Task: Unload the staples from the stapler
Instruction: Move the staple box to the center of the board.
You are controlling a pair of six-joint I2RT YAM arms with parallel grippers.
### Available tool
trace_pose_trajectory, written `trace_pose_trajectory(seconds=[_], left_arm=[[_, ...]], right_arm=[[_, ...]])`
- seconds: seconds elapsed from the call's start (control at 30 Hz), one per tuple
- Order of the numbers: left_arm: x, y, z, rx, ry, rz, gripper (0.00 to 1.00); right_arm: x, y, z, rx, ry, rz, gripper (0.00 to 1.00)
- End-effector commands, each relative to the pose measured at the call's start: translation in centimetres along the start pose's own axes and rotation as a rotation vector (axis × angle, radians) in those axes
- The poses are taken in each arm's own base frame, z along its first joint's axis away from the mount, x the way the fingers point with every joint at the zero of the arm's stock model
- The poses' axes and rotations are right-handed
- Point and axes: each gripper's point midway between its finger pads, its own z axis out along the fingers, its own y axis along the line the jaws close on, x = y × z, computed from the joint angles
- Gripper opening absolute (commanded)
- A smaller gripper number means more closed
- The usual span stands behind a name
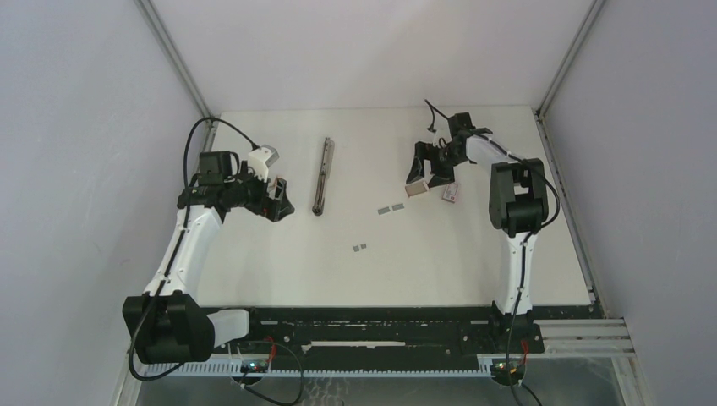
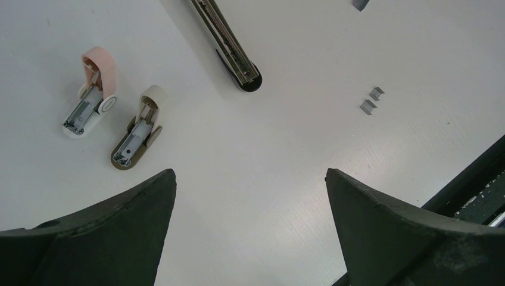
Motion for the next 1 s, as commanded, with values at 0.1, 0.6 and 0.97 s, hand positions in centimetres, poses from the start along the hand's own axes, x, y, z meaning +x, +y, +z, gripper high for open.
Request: trace_pose_trajectory(seconds=[0.1, 0.6, 0.97], left_arm=[[-0.1, -0.6, -0.3, 0.018, -0.027, 0.036, 1.00], [-0.5, 1.6, -1.3, -0.125, -0.035, 0.048, 1.00], [-2.6, 4.2, -4.5, -0.341, -0.116, 0.027, 1.00]], right_arm=[[-0.1, 2.9, -1.5, -0.025, -0.025, -0.071, 0.91], [-5.3, 6.3, -10.3, 0.242, -0.224, -0.572, 1.00], [-9.5, 3.6, -18.7, 0.979, -0.492, -0.601, 1.00]])
